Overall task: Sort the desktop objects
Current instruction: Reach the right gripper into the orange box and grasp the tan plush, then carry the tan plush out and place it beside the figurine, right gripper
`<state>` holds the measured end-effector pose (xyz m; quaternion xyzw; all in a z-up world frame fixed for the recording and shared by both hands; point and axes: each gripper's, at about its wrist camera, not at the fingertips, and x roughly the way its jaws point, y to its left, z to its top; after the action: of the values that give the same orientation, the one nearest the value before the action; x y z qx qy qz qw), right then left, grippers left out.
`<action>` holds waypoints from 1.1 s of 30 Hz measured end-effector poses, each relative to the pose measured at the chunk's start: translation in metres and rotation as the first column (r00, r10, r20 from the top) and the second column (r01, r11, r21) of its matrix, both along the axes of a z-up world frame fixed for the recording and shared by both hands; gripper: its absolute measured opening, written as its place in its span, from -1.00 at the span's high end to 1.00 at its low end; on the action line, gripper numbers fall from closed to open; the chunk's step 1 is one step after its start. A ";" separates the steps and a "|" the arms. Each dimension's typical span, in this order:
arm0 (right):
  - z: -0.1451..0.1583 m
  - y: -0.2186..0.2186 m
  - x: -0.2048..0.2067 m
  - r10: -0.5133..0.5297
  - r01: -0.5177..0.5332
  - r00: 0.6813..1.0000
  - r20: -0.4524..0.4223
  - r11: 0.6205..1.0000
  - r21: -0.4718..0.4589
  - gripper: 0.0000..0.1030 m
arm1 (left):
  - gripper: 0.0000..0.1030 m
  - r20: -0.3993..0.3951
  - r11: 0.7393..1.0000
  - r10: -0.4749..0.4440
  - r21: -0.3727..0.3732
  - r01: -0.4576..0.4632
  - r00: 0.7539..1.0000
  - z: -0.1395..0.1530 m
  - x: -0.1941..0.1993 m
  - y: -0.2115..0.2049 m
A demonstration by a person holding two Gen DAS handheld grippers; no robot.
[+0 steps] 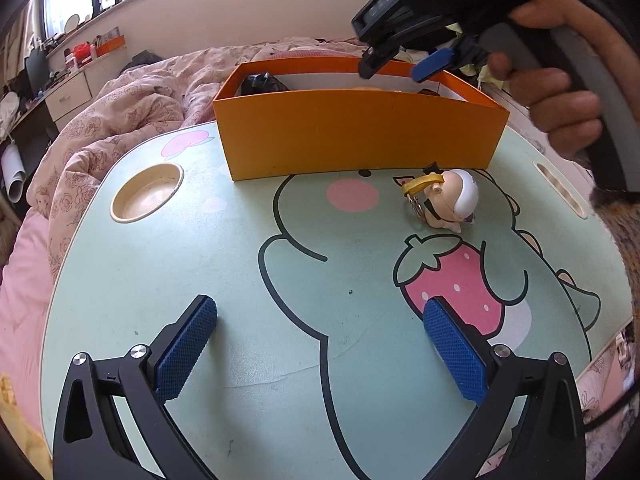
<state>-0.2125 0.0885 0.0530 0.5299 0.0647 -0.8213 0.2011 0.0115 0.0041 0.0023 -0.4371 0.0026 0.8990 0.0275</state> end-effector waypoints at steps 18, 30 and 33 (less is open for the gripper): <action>0.066 0.048 0.090 0.025 -0.072 0.963 -0.269 0.983 -0.167 0.31 | -0.99 -0.004 1.000 0.003 0.004 -0.003 1.000 -0.001 0.003 0.005; -0.016 0.101 0.145 -0.020 -0.011 0.985 -0.172 0.984 -0.178 0.16 | -0.99 -0.004 1.000 0.003 0.005 -0.003 1.000 -0.001 0.002 0.004; -0.024 0.106 0.153 -0.044 0.010 0.976 -0.215 0.988 -0.154 -0.36 | -0.99 -0.004 1.000 0.003 0.005 -0.003 1.000 -0.001 0.002 0.004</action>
<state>-0.0592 0.1945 0.0288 0.4207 0.0165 -0.8796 0.2214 0.0137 0.0080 0.0014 -0.4353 -0.0001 0.8999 0.0270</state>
